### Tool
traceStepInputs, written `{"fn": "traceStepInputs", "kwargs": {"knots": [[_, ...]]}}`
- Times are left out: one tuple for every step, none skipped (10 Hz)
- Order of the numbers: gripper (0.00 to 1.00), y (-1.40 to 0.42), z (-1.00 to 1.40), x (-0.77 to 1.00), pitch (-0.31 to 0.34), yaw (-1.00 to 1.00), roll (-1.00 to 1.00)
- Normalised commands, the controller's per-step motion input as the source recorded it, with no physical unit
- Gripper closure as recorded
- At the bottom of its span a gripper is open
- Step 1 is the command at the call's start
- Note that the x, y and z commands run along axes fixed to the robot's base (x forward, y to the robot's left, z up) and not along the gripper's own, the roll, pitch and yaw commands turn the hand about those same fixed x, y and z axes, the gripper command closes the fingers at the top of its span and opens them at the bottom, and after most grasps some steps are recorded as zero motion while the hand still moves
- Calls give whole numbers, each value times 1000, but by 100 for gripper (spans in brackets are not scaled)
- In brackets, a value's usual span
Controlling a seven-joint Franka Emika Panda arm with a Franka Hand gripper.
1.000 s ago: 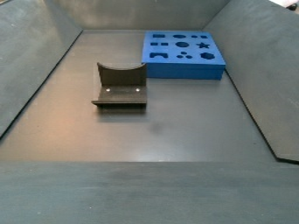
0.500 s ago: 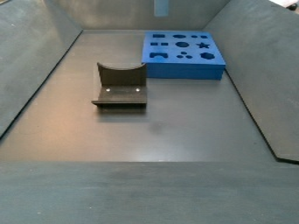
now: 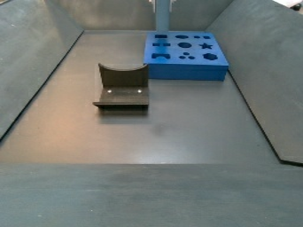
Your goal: Insert the rectangle object.
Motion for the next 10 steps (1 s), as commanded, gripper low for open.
{"fn": "traceStepInputs", "kwargs": {"knots": [[100, 0, -494, 100, -16, 71, 123], [100, -40, -477, 231, 0, 63, 137], [100, -143, -514, 297, 0, 0, 104], [100, -240, -591, 411, 0, -117, 71], [100, -180, -757, 334, 0, -131, 56], [100, -166, -1000, 71, -83, -254, 4], [100, -114, -1000, 0, -41, -211, 0], [100, -154, -1000, 0, -60, -100, 0], [100, 0, -477, -34, -221, 0, -179], [100, 0, 0, 0, 0, 0, 0]]}}
